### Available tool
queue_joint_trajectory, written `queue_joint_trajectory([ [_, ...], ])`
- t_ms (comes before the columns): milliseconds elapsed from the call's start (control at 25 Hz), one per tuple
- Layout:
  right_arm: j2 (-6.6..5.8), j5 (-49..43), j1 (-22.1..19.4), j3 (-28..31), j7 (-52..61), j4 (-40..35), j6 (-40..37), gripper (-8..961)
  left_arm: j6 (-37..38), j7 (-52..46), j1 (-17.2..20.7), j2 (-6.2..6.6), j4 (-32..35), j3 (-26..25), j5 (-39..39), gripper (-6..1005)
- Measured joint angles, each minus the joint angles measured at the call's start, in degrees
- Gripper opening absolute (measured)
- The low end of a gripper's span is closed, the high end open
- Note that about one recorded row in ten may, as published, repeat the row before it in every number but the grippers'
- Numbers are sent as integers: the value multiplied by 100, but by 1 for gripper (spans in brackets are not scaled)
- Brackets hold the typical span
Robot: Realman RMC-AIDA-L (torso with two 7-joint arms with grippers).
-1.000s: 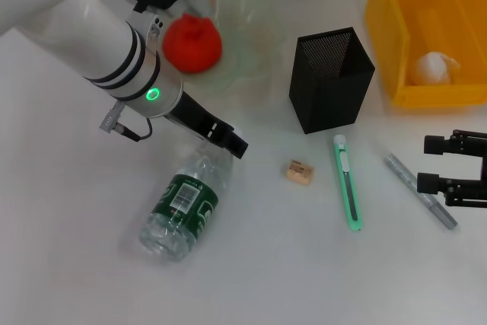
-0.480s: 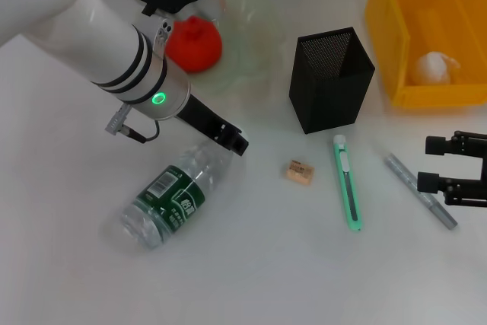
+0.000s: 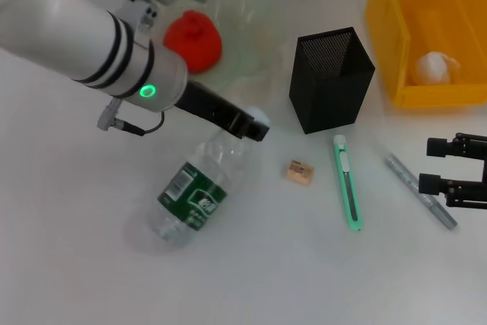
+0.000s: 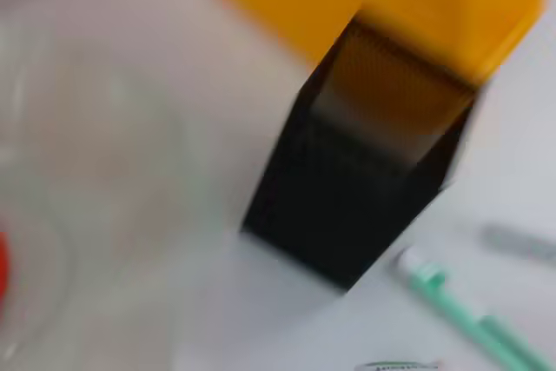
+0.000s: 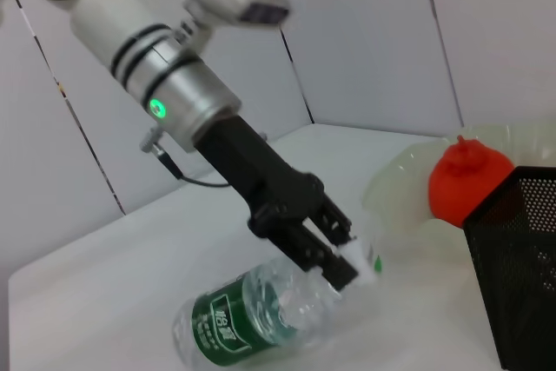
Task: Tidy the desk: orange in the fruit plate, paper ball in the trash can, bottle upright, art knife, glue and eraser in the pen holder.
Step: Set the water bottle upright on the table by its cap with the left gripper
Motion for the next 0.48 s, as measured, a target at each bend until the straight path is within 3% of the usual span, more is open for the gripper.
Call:
queue_joint_trajectory([
  [160,11,21,16,3,42,15,-47,741,175,488,631,16,842,-321,-439,438],
  [480,77,84,103,12,214,-3,-210,741,229,2068,1734,15,1154,-1061,-1931,443],
])
